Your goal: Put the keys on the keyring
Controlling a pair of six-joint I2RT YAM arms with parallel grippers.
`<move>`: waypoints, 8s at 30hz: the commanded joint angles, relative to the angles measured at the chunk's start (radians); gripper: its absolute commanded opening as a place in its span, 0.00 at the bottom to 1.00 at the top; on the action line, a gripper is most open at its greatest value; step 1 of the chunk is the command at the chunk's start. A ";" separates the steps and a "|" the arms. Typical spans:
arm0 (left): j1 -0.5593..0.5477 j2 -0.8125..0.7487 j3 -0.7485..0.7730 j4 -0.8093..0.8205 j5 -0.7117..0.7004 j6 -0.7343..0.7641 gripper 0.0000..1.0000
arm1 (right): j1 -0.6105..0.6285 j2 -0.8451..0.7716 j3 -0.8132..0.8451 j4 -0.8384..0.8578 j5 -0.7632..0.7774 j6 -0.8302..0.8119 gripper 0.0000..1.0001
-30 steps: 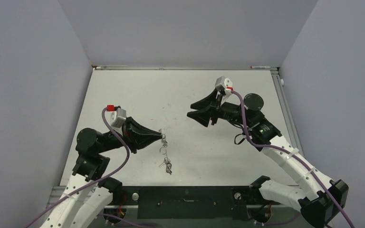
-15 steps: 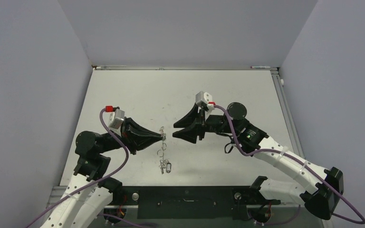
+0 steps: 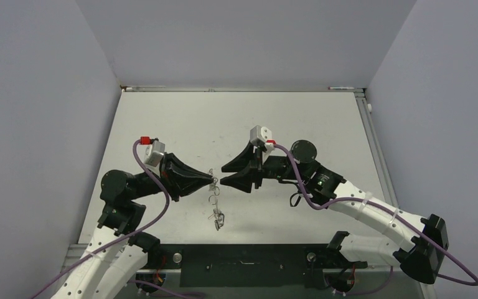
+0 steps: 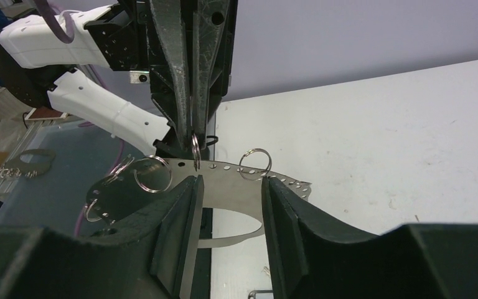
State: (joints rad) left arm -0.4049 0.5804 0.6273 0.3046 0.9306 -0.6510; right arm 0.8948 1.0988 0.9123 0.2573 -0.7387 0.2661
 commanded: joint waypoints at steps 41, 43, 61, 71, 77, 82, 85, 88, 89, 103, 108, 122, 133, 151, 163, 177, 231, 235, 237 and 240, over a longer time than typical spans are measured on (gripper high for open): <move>0.000 0.013 -0.008 0.073 0.000 -0.032 0.00 | 0.088 -0.002 0.033 0.087 0.038 -0.079 0.05; 0.000 0.013 -0.008 0.072 0.000 -0.030 0.00 | 0.088 -0.013 0.017 0.105 0.026 -0.076 0.05; -0.002 0.004 -0.012 0.074 -0.001 -0.031 0.00 | 0.088 0.004 0.021 0.136 -0.012 -0.061 0.27; -0.002 0.000 -0.012 0.077 0.000 -0.033 0.00 | 0.090 0.027 0.024 0.119 -0.005 -0.064 0.11; -0.002 0.000 -0.012 0.080 0.002 -0.034 0.00 | 0.092 0.027 0.027 0.104 -0.007 -0.094 0.05; 0.002 -0.016 -0.004 0.077 0.007 -0.026 0.52 | 0.087 0.003 0.030 0.093 -0.012 -0.152 0.05; 0.011 -0.043 0.002 0.072 0.001 -0.021 0.68 | 0.072 -0.013 0.023 0.117 -0.027 -0.153 0.05; 0.018 -0.078 -0.001 0.078 -0.002 -0.014 0.69 | 0.062 -0.036 0.008 0.147 -0.055 -0.155 0.05; 0.018 -0.089 -0.005 0.090 -0.002 -0.015 0.68 | 0.060 -0.043 0.006 0.151 -0.070 -0.161 0.05; 0.018 -0.269 -0.153 0.326 -0.168 -0.010 0.36 | -0.042 -0.042 -0.032 0.522 -0.125 0.118 0.05; 0.018 -0.256 -0.170 0.366 -0.250 -0.026 0.30 | -0.042 -0.039 -0.071 0.621 -0.019 0.243 0.05; -0.036 -0.126 -0.202 0.595 -0.382 -0.149 0.28 | -0.039 -0.018 -0.205 0.854 0.222 0.462 0.05; -0.128 -0.004 -0.199 0.675 -0.414 -0.120 0.28 | -0.025 0.042 -0.233 1.001 0.227 0.526 0.05; -0.304 0.113 -0.164 0.675 -0.486 0.028 0.29 | 0.010 0.034 -0.243 0.969 0.208 0.508 0.05; -0.366 0.122 -0.163 0.679 -0.545 0.097 0.26 | 0.027 0.019 -0.260 0.919 0.205 0.476 0.05; -0.394 0.110 -0.171 0.700 -0.585 0.140 0.21 | 0.040 0.013 -0.252 0.884 0.188 0.462 0.05; -0.423 0.085 -0.212 0.689 -0.663 0.143 0.00 | 0.095 0.039 -0.238 0.866 0.199 0.447 0.08; -0.423 0.053 -0.189 0.592 -0.680 0.169 0.00 | 0.095 -0.017 -0.228 0.726 0.207 0.381 0.32; -0.423 0.040 -0.178 0.547 -0.684 0.181 0.00 | 0.095 -0.053 -0.215 0.642 0.221 0.327 0.39; -0.423 0.029 -0.160 0.486 -0.686 0.191 0.00 | 0.093 -0.104 -0.176 0.454 0.240 0.236 0.45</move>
State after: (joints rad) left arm -0.8295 0.6231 0.4053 0.8852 0.2916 -0.4957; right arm 0.9707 1.0718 0.6621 0.9218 -0.4816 0.6308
